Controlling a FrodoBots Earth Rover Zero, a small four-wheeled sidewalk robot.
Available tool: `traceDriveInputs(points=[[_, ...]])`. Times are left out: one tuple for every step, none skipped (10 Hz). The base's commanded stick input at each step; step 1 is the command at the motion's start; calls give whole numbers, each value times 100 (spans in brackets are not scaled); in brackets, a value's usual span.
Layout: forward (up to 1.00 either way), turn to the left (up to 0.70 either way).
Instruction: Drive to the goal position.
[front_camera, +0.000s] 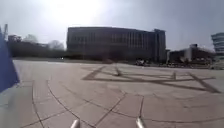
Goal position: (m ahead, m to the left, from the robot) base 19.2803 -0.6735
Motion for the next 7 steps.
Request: traceDriveInputs(points=[[100, 0], [100, 0], [100, 0], [100, 0], [100, 0], [100, 0], [100, 0]])
